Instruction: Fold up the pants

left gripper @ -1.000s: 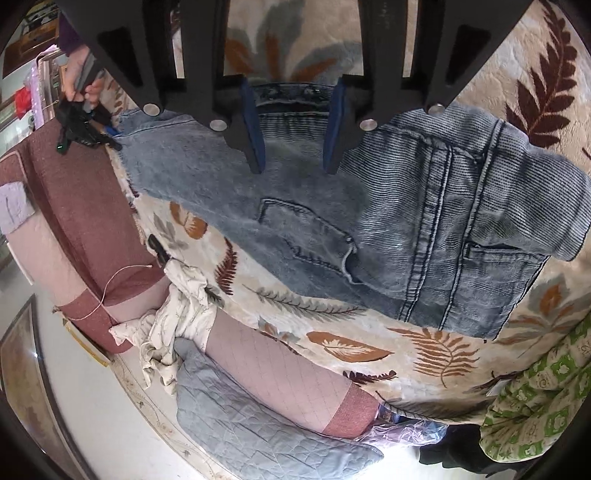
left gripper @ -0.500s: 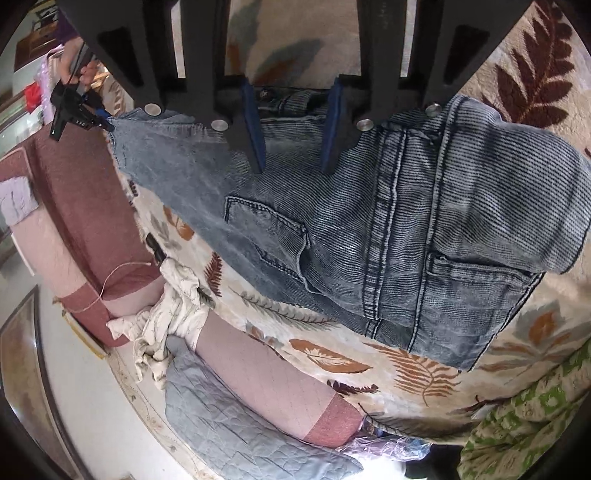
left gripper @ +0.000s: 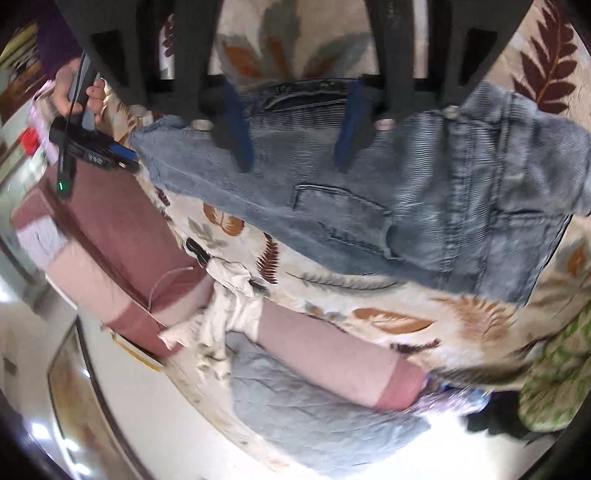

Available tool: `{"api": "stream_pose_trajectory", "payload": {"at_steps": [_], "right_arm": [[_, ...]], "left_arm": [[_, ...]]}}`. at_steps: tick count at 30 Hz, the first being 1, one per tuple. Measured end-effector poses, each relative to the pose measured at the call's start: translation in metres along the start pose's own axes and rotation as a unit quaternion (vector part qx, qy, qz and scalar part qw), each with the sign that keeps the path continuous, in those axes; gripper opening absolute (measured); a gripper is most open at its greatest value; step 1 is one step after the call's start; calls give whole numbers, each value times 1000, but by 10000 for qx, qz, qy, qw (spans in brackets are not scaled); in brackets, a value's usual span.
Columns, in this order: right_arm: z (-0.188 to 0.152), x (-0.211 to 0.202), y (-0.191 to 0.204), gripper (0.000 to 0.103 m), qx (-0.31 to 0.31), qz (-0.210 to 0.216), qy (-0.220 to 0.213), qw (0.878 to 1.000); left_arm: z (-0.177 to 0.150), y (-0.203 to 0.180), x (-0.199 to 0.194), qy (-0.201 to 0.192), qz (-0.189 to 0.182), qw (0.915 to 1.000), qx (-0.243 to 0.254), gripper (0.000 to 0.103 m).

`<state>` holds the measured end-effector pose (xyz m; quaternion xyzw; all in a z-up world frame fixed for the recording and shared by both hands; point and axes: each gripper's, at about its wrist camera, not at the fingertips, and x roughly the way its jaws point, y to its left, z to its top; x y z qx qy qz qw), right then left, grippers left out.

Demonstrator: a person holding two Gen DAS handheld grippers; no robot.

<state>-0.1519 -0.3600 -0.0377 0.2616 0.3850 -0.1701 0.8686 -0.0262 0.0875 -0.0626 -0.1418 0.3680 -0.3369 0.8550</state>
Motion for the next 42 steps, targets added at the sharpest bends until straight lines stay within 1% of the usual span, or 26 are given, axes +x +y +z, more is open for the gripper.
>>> {"api": "stream_pose_trajectory", "payload": {"at_steps": [2, 4, 5, 6, 8, 9, 12, 13, 15, 20, 25, 32, 37, 42], "right_arm": [[-13, 19, 31, 55, -277, 334, 209, 9988], [-27, 38, 59, 55, -580, 399, 396, 9967], [-40, 53, 79, 55, -800, 392, 592, 9943], [-40, 53, 79, 55, -800, 392, 592, 9943], [-52, 62, 92, 55, -1004, 229, 673, 9924], [-57, 66, 96, 55, -1133, 83, 711, 9910], [-69, 71, 107, 55, -1646, -245, 720, 9834], [-72, 70, 109, 56, -1765, -323, 792, 9806], [-79, 73, 113, 57, -1918, -448, 934, 9759], [-91, 66, 118, 58, -2187, -655, 1011, 9683], [-94, 63, 118, 58, -2281, -607, 1051, 9660], [-92, 62, 113, 59, -2212, -412, 1123, 9679], [-91, 62, 113, 59, -2167, -331, 1080, 9697], [-92, 61, 113, 60, -2210, -243, 930, 9705]], "left_arm": [[-3, -6, 7, 66, 30, 9999, 133, 57], [-6, -8, 19, 280, 109, 9994, 175, 57], [-7, -9, 23, 354, 177, 9990, 203, 57], [-9, -9, 25, 421, 260, 9985, 242, 57], [-12, -10, 30, 578, 388, 9971, 314, 57], [-13, -11, 33, 656, 440, 9962, 367, 57], [-18, -14, 37, 867, 561, 9931, 560, 57], [-19, -15, 38, 945, 594, 9918, 625, 57], [-23, -16, 41, 1093, 661, 9891, 731, 57], [-30, -17, 41, 1304, 694, 9851, 877, 56], [-32, -19, 41, 1369, 727, 9832, 958, 56], [-31, -19, 42, 1367, 711, 9840, 899, 57], [-29, -17, 40, 1281, 653, 9869, 726, 58], [-25, -17, 32, 1030, 617, 9908, 620, 58]]}}
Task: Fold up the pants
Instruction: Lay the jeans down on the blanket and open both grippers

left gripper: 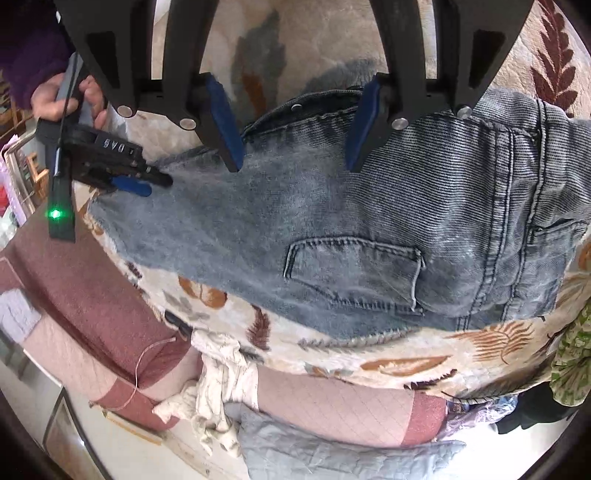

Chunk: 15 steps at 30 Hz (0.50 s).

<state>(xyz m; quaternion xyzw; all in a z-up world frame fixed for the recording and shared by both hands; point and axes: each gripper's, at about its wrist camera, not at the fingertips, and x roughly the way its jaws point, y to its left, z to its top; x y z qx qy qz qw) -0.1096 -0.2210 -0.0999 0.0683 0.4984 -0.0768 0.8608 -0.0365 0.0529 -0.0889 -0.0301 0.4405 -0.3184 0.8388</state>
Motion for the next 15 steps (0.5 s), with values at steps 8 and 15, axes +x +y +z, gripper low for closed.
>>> {"api": "stream_pose_trajectory", "payload": {"at_steps": [8, 15], "right_arm": [[-3, -2, -1, 60, -28, 108, -232, 9997], [-7, -7, -3, 62, -77, 273, -456, 9986]], "left_arm": [[3, 7, -23, -601, 516, 9968, -69, 59], [2, 29, -40, -551, 1289, 9884, -581, 59]]}}
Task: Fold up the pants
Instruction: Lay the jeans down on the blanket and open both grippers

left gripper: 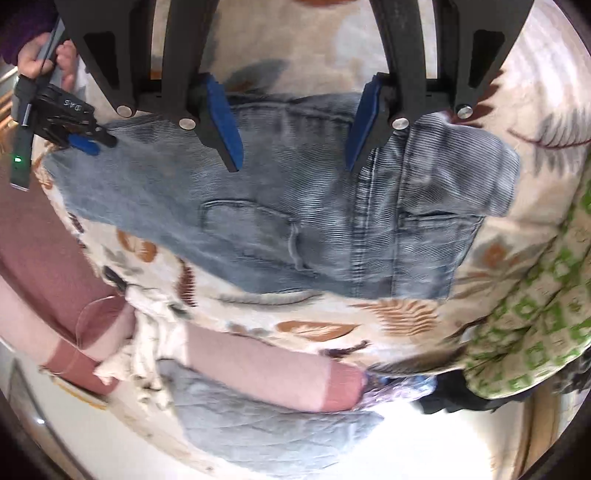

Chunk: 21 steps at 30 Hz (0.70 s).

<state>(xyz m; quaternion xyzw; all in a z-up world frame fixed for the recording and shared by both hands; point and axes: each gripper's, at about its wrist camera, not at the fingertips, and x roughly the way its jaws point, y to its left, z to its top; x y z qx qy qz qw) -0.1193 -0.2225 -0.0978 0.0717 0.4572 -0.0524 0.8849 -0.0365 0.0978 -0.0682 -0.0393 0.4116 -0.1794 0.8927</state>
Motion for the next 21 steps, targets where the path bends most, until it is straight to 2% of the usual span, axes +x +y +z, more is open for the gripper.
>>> {"api": "stream_pose_trajectory", "payload": {"at_steps": [2, 5, 6, 8, 11, 14, 21], "right_arm": [[4, -1, 2, 65, -80, -9, 62, 9999], [10, -3, 1, 71, -13, 169, 135, 9998], [11, -4, 0, 71, 28, 270, 133, 9995], [15, -4, 1, 71, 74, 448, 125, 9989], [22, -6, 11, 71, -59, 487, 17, 9988], [28, -9, 25, 74, -304, 556, -141, 9979], [45, 3, 57, 75, -618, 821, -163, 9946]], "left_arm": [[1, 4, 1, 94, 29, 9999, -133, 59], [2, 0, 5, 151, 541, 9984, -60, 60], [2, -2, 10, 245, 739, 9970, -10, 62], [-3, 1, 28, 715, 953, 9929, 28, 63], [-5, 8, 30, 636, 873, 9939, -208, 64], [-6, 7, 30, 656, 929, 9934, -115, 65], [-10, 1, 31, 540, 1100, 9925, 42, 65]]}}
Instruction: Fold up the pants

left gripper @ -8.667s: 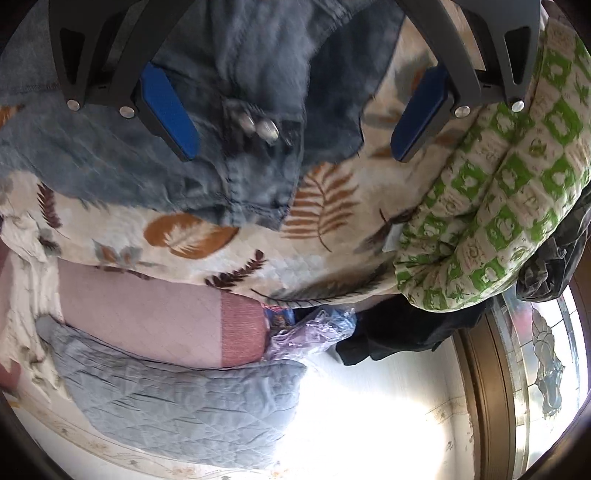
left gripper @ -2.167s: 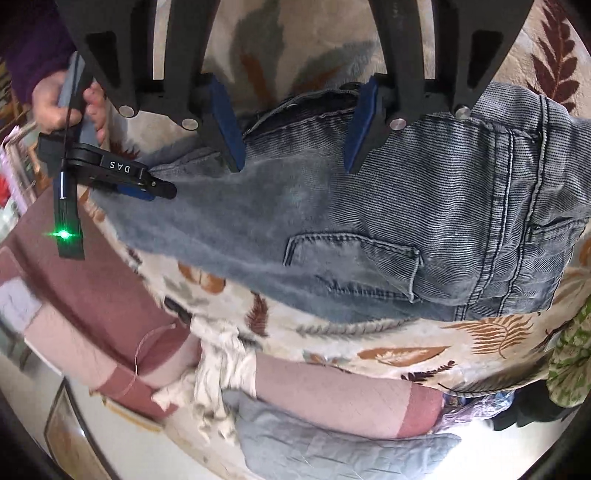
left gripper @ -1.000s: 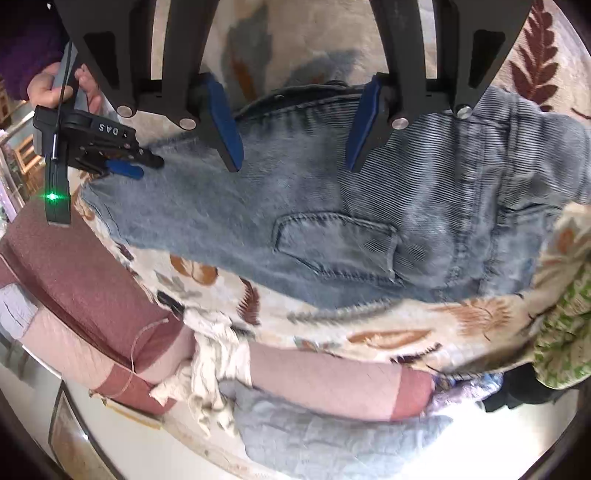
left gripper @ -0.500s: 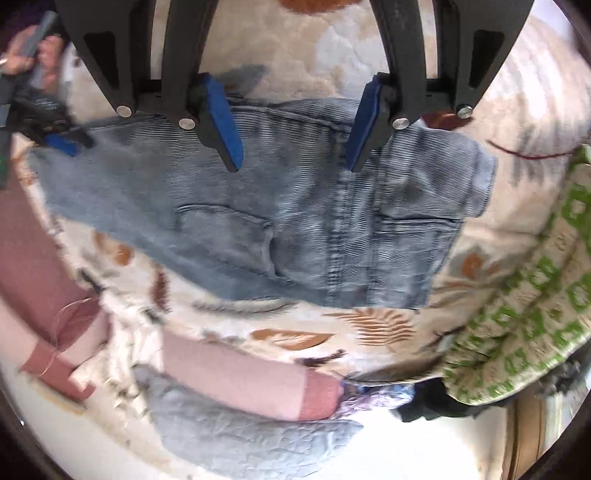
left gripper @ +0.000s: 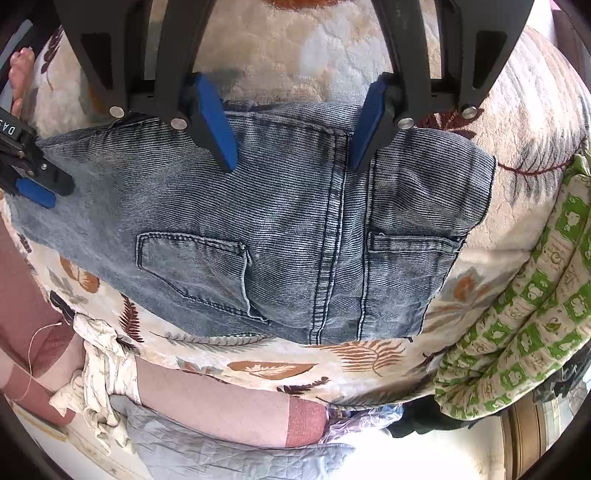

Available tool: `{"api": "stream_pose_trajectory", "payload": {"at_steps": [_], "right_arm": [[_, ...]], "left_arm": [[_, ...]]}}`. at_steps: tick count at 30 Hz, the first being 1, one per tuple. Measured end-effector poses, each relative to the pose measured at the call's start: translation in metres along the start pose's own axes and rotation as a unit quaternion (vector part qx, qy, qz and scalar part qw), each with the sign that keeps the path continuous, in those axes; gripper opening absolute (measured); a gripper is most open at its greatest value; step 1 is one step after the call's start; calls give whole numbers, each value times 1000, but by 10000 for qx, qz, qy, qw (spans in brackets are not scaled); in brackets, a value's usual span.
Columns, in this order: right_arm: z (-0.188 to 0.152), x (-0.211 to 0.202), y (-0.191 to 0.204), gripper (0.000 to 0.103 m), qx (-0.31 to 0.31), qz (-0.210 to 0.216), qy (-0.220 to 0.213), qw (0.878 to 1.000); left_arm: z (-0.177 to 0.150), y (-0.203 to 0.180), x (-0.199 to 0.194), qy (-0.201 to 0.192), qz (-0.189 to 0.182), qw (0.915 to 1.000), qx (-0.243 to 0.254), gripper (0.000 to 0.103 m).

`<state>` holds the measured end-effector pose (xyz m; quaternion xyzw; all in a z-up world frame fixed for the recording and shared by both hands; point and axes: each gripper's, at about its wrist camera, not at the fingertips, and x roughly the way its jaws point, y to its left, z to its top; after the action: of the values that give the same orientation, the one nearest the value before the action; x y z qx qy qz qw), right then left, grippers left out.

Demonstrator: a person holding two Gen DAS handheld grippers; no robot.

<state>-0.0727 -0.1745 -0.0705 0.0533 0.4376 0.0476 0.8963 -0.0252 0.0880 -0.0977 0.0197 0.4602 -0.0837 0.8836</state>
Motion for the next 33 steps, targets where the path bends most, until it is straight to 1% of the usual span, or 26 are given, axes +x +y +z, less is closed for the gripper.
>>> {"api": "stream_pose_trajectory", "payload": {"at_steps": [2, 5, 8, 9, 11, 14, 19, 22, 23, 24, 26, 27, 29, 31, 33], "right_arm": [[-1, 7, 7, 75, -92, 25, 57, 9999], [-10, 20, 13, 77, -166, 18, 311, 9994], [-15, 22, 20, 78, -392, -108, 367, 9985], [-15, 22, 20, 78, -381, -99, 422, 9983], [-16, 22, 15, 79, -232, 26, 568, 9981], [-17, 20, 12, 80, -231, 140, 715, 9971], [-17, 17, 10, 80, -210, 262, 775, 9964], [-14, 11, -2, 80, 7, 495, 722, 9962], [-12, 8, -8, 80, 110, 471, 657, 9967], [-10, 4, -14, 80, 183, 377, 557, 9976], [-5, -7, -27, 80, 249, -18, 235, 9994], [-2, -14, -33, 80, 261, -252, 56, 9993], [3, -23, -48, 80, 429, -506, -149, 9977], [7, -26, -67, 81, 733, -660, -211, 9949], [8, -25, -89, 81, 1128, -793, -152, 9903]], "left_arm": [[1, 0, 0, 17, 6, 10000, -24, 65], [2, -2, 2, 43, 85, 10000, -18, 66], [3, -10, 5, 52, 306, 9995, 48, 69], [4, -13, 6, 58, 398, 9991, 94, 70], [4, -16, 8, 87, 483, 9987, 122, 72], [6, -18, 11, 150, 540, 9983, 162, 74], [10, -18, 11, 261, 559, 9980, 135, 75], [15, -20, 5, 335, 636, 9973, 120, 75], [16, -22, 3, 315, 685, 9971, 111, 75], [18, -25, -2, 263, 757, 9967, 111, 75], [22, -33, -13, 66, 824, 9964, 171, 75], [23, -38, -18, -32, 815, 9964, 217, 75], [29, -52, -29, -263, 719, 9965, 338, 75], [34, -65, -33, -336, 538, 9972, 393, 75], [40, -78, -30, -278, 349, 9981, 434, 75]]}}
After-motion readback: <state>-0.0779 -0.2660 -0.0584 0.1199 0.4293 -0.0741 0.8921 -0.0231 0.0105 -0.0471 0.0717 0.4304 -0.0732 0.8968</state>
